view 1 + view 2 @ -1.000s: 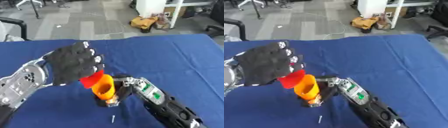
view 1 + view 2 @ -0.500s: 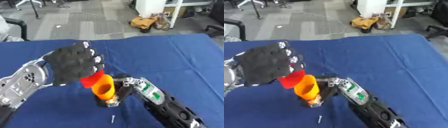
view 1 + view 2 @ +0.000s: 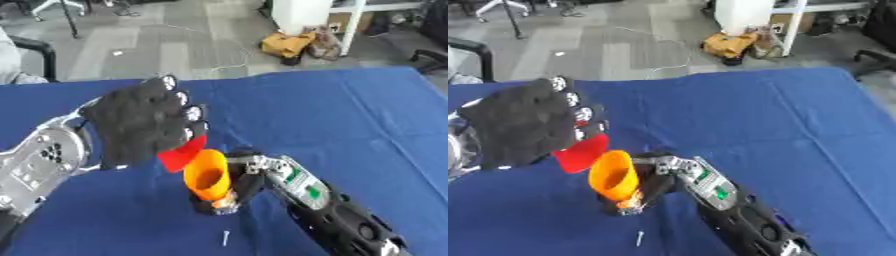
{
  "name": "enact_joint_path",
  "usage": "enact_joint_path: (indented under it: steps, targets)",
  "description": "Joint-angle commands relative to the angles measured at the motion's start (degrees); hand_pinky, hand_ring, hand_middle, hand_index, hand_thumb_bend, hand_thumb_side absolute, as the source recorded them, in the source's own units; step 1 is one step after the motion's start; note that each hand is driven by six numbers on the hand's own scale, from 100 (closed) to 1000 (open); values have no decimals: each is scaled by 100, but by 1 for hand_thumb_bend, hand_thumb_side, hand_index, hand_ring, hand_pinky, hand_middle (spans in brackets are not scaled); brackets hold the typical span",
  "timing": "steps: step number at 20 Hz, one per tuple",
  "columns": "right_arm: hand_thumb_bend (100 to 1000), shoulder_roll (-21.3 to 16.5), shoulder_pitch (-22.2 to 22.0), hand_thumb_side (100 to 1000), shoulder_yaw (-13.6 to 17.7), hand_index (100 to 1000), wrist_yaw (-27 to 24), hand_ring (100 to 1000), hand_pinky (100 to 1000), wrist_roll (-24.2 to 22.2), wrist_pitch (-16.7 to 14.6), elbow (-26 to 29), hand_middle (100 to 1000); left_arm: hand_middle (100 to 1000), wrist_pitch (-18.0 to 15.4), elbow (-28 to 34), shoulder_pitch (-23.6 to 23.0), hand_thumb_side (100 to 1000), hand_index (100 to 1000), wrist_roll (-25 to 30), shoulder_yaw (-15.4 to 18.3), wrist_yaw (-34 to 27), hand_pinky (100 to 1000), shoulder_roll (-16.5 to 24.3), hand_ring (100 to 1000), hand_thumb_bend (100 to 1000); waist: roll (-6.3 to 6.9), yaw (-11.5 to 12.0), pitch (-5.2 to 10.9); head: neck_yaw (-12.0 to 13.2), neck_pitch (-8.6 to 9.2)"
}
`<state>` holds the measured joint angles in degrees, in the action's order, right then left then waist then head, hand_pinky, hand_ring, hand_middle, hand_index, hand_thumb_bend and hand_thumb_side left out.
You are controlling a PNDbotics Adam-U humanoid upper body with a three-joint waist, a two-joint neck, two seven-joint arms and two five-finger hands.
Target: Pour the contents of one cup into another cup.
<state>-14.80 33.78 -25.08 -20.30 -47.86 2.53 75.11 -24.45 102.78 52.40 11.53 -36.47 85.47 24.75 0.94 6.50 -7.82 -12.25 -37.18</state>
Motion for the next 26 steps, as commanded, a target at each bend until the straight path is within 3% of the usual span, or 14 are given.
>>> enact_joint_path:
  steps: [1, 14, 26]
  targets:
    - [107, -21, 88, 100, 68, 455, -31, 545, 319, -14, -12, 55, 270, 297, -57, -11, 81, 100, 693, 49, -8, 0, 315, 31, 317, 534, -10, -16, 80, -10, 15]
    - [109, -20, 98, 100, 74, 454, -27, 546, 318, -28, -14, 53, 270, 296, -202, -397, -1, 100, 690, -62, -197, 220, 311, -150, 317, 531, -20, -18, 72, 0, 8]
    - [108, -45, 71, 100, 88, 453, -25, 546, 318, -22, -21, 25, 269, 300, -65, 206, 138, 100, 692, 100, 161, 184, 333, 158, 321, 546, -20, 32, 99, -31, -1]
